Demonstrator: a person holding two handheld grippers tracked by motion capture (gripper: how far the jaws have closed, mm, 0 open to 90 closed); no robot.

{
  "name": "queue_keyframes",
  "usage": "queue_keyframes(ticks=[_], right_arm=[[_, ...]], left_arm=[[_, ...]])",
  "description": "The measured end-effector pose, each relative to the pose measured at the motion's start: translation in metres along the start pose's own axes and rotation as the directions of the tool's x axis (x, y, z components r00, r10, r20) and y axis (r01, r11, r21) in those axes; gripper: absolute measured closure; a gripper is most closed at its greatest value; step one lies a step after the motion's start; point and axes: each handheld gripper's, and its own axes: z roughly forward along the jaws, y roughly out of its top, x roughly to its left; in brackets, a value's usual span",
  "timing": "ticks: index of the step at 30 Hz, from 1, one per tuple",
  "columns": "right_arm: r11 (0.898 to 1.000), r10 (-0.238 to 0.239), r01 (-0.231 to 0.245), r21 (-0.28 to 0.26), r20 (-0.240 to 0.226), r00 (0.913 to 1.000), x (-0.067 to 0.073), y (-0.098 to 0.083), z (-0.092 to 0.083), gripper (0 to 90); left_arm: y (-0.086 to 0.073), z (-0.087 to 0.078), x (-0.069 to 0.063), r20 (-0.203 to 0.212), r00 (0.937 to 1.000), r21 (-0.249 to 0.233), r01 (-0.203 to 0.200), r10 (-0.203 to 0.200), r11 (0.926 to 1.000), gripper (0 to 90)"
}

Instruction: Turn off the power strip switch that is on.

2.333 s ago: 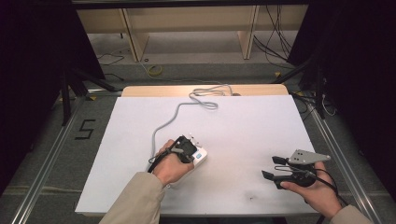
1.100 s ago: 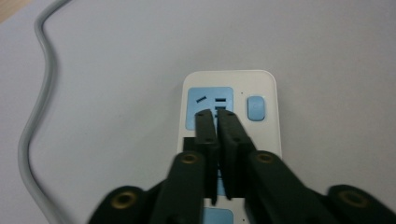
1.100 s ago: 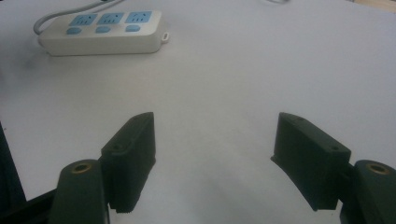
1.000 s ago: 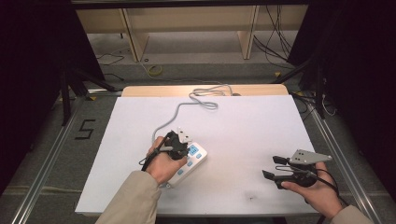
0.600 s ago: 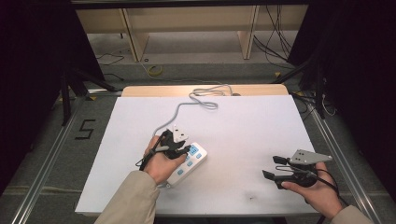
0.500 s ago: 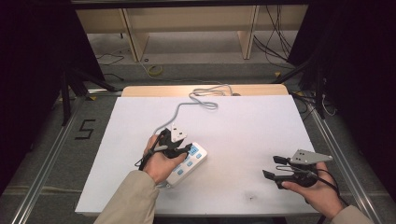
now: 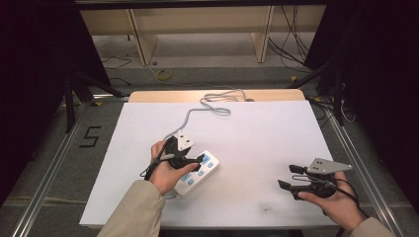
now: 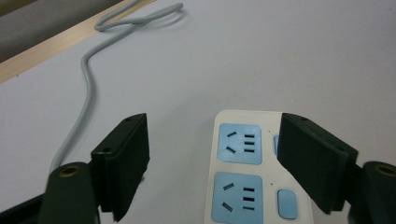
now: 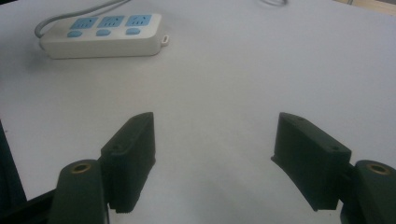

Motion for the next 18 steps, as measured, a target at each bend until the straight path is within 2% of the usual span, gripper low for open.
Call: queue_keyframes(ticks=[6, 18], right_arm=[[1.0, 0.001, -0.001, -0.001, -0.001, 1.0, 0.0, 0.0, 0.0, 29.7], [1.0, 0.002, -0.002, -0.003, -0.002, 1.0, 0.0, 0.0, 0.0, 29.6]], left_arm=[[-0.003, -0.003, 0.003, 0.002, 1.0, -0.009, 0.005, -0.005, 0.9999, 15.8], [-0.01, -0.014, 0.005, 0.015, 0.9998, -0.034, -0.009, 0.009, 0.9994, 14.4]])
